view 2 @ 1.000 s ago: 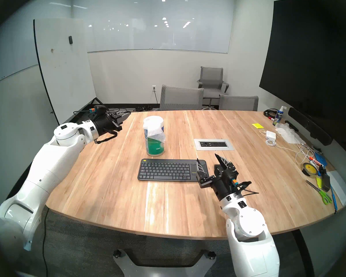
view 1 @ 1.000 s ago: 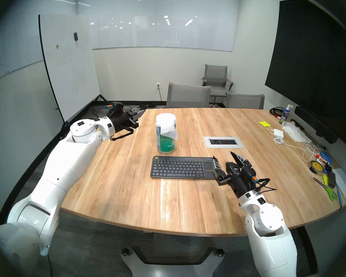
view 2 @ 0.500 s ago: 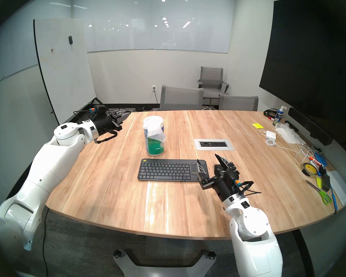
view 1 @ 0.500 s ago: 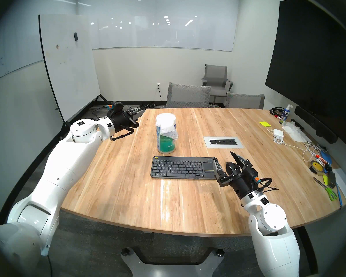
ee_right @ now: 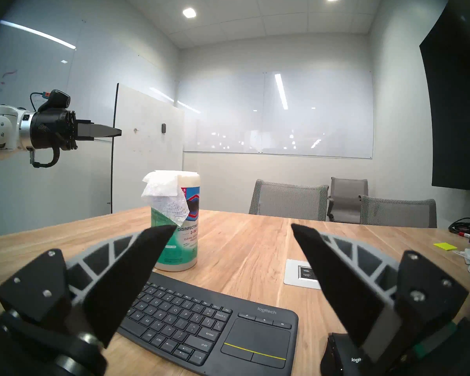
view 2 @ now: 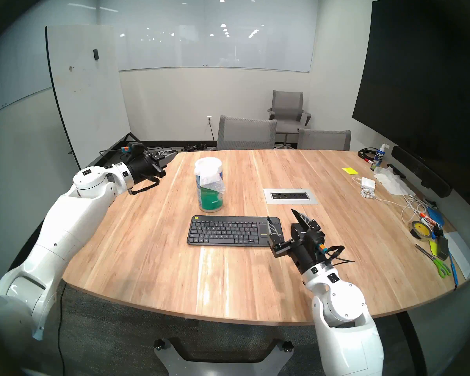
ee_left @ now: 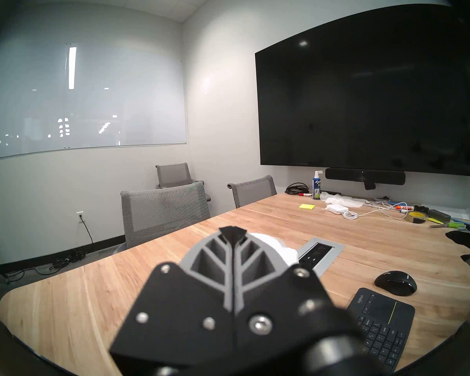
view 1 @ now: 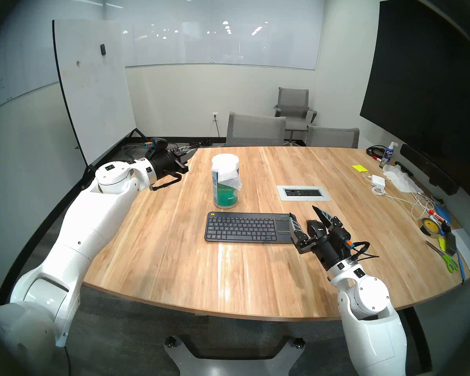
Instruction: Wipe the keyboards and mice with a disinfecting wipe, then set the wipe down
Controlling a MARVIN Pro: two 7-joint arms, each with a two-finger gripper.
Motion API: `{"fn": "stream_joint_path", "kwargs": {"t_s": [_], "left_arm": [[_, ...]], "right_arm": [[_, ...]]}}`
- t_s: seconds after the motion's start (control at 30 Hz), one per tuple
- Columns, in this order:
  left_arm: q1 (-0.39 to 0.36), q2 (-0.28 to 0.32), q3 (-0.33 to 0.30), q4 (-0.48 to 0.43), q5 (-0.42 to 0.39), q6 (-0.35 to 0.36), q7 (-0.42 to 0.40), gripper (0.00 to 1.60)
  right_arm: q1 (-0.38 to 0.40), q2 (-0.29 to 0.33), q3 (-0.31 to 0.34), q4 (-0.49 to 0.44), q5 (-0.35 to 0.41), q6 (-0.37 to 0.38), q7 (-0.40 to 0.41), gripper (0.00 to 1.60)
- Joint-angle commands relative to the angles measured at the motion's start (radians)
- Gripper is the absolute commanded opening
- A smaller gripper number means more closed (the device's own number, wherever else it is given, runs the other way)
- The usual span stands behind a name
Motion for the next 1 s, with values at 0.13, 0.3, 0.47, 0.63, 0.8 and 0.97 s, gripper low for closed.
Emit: {"fn": "stream_joint_path", "kwargs": {"t_s": [0.13,0.3,0.47,0.63,0.8,0.97], "left_arm": [[-0.028,0.003,-0.008,-0.005,-0.004,-0.005,-0.013,0.00],[-0.040,0.003,-0.007,0.005,-0.011,0.001,-0.037,0.00],[-0.060,-0.001,-0.004,0.027,-0.011,0.011,-0.050,0.00],[-0.093,-0.008,-0.007,0.073,-0.013,0.015,-0.065,0.00],[-0.115,-0.009,-0.008,0.110,-0.015,0.022,-0.082,0.00],[-0.137,-0.012,-0.010,0.141,-0.015,0.028,-0.096,0.00]], "right_arm": [[0.010,-0.008,0.001,-0.023,0.000,-0.008,0.000,1.60],[0.010,-0.010,0.002,-0.023,-0.001,-0.008,0.002,1.60],[0.010,-0.015,-0.008,-0.026,-0.007,-0.009,0.006,1.60],[0.014,-0.015,-0.022,-0.023,-0.015,-0.007,0.012,1.60],[0.016,-0.016,-0.037,-0.026,-0.031,-0.004,0.014,1.60],[0.032,-0.024,-0.052,-0.021,-0.052,0.002,0.009,1.60]]}}
